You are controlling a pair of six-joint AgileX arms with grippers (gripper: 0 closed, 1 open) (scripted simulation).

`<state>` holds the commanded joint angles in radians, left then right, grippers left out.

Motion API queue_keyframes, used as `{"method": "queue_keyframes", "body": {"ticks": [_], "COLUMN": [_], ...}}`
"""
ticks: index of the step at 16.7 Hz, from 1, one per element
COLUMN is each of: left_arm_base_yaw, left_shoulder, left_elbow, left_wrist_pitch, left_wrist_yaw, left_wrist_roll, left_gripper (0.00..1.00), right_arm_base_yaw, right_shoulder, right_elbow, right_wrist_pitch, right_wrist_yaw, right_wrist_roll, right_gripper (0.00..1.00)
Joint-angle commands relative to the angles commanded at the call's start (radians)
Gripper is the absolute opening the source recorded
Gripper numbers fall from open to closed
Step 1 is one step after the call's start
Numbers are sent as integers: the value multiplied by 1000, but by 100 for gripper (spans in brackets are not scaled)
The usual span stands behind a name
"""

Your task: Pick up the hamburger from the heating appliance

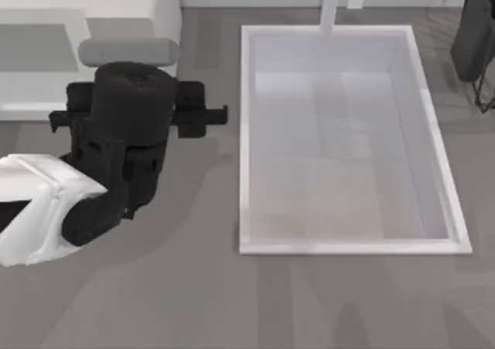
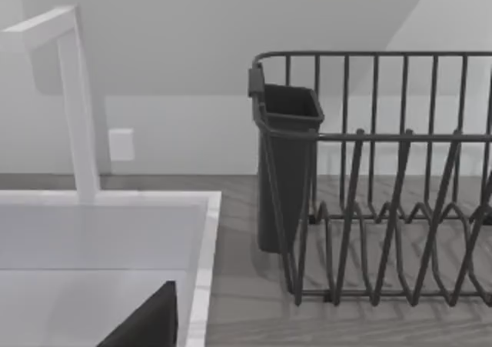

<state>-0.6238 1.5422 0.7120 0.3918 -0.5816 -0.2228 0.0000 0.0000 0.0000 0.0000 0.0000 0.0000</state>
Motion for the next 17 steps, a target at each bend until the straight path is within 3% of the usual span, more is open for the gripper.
{"method": "queue_keyframes", "body": {"ticks": [10,17], "left_arm_base_yaw": [-23,-23], "left_shoulder": [419,487], "left_elbow": [-137,-168], "left_wrist_pitch": [598,682], "left_wrist_yaw": [9,14], "left_wrist_roll": [-2,-1], "left_gripper": [0,0], "right_arm_base_yaw": [0,0], "right_shoulder": [0,0], "right_elbow": [0,0], "right_wrist_pitch": [0,0], "right_wrist_yaw": [0,0], "right_wrist_roll": [0,0], "right_gripper": [100,100]}}
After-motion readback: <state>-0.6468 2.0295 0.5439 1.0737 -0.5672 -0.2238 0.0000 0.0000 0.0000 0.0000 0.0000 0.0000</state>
